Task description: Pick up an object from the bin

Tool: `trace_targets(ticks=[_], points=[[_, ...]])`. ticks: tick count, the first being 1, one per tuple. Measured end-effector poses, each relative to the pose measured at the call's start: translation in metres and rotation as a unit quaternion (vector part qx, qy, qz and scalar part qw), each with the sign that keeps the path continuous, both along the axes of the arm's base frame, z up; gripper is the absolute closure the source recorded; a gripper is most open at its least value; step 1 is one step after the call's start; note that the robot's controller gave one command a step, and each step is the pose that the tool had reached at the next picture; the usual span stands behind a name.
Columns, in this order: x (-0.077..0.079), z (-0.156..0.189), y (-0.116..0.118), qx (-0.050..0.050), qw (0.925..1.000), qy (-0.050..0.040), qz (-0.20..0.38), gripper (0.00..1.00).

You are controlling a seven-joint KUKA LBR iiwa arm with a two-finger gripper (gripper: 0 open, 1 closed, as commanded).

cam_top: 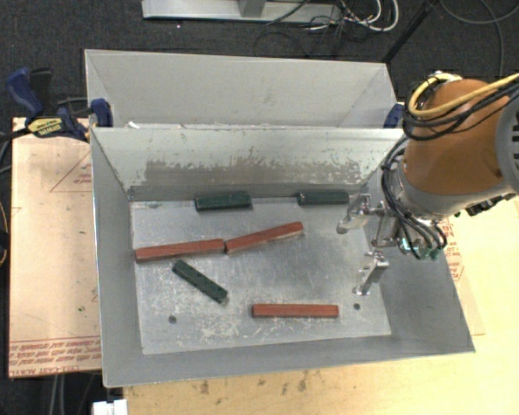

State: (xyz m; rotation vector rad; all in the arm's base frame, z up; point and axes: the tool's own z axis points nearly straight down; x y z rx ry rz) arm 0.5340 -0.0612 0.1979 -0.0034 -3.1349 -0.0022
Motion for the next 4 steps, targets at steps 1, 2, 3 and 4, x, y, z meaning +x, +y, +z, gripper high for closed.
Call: trace_targets(ticks=[1, 2, 3, 4], points=[[0.002, 0.004, 0.000, 0.000, 1.0000, -0.0038, 0.001, 0.00], [-0.012, -0.045, 0.007, -0.001, 0.9999, -0.0072, 0.014, 0.00], [0.013, -0.120, 0.027, -0.001, 0.9942, -0.0150, 0.107, 1.00], [0.013, -0.120, 0.027, -0.001, 0.9941, -0.0150, 0.107, 1.00]])
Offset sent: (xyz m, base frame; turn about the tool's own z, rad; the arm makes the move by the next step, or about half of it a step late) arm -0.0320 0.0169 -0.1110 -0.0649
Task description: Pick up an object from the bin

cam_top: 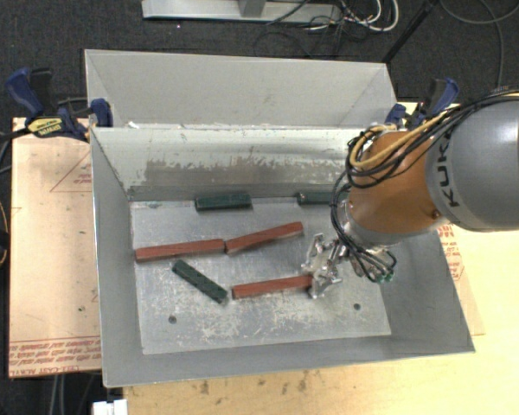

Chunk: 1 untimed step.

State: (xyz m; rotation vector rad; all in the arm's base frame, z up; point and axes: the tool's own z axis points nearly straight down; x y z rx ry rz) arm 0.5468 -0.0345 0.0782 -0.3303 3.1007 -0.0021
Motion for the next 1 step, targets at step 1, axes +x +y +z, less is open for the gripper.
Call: trace_targets(ticks=[1], points=[[-0.0003, 0.0009, 0.0000, 0.000, 1.0000, 0.0004, 0.000, 1.00]])
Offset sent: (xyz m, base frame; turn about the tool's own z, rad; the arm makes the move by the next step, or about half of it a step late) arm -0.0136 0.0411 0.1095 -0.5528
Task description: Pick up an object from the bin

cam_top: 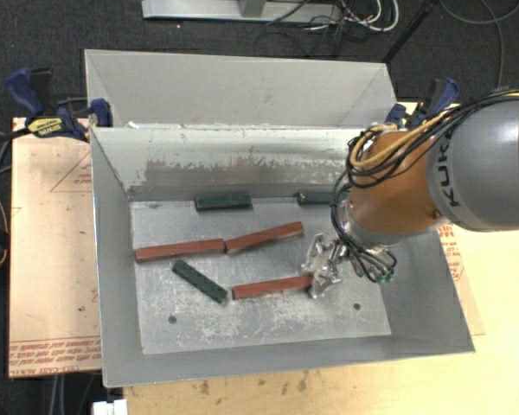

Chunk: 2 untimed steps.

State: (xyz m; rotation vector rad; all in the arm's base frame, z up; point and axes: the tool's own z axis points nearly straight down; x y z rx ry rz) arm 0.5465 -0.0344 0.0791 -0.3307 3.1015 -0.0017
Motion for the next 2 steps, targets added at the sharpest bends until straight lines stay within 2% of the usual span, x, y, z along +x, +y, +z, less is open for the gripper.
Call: trace_targets(ticks=[1, 2], points=[[-0.0125, 0.1084, 0.0422, -0.003, 0.9623, 0.0092, 0.272, 1.00], [-0.0126, 0.1082, 0.0420, -0.003, 0.9624, 0.0095, 0.271, 1.00]])
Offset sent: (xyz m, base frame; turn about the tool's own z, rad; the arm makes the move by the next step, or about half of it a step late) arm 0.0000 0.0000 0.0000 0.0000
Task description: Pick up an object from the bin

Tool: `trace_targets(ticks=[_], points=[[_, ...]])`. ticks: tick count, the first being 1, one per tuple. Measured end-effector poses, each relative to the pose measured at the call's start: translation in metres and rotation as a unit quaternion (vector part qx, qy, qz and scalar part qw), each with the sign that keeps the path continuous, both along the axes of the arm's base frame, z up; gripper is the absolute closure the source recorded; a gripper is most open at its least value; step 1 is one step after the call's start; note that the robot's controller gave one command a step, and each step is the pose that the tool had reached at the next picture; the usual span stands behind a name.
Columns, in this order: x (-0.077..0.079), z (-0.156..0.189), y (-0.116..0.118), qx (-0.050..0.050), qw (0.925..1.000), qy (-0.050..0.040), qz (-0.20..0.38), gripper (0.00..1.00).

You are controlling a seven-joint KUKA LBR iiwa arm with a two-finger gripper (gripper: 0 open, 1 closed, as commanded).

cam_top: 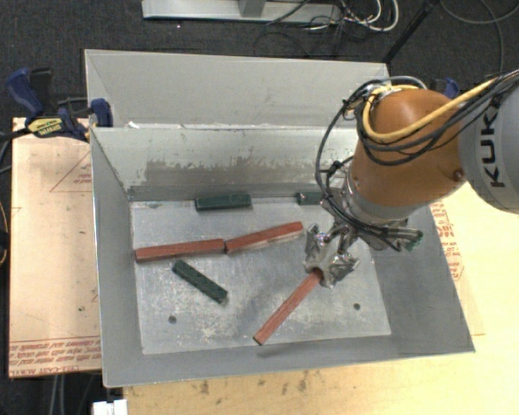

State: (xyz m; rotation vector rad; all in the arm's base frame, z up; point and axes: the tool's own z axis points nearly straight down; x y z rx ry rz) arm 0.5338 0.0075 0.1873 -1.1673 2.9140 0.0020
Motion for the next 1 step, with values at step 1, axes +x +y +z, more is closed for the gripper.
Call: trace_targets(ticks=[1], points=[[0.0068, 0.0267, -0.0028, 0.000, 1.0000, 0.0011, -0.003, 1.00]])
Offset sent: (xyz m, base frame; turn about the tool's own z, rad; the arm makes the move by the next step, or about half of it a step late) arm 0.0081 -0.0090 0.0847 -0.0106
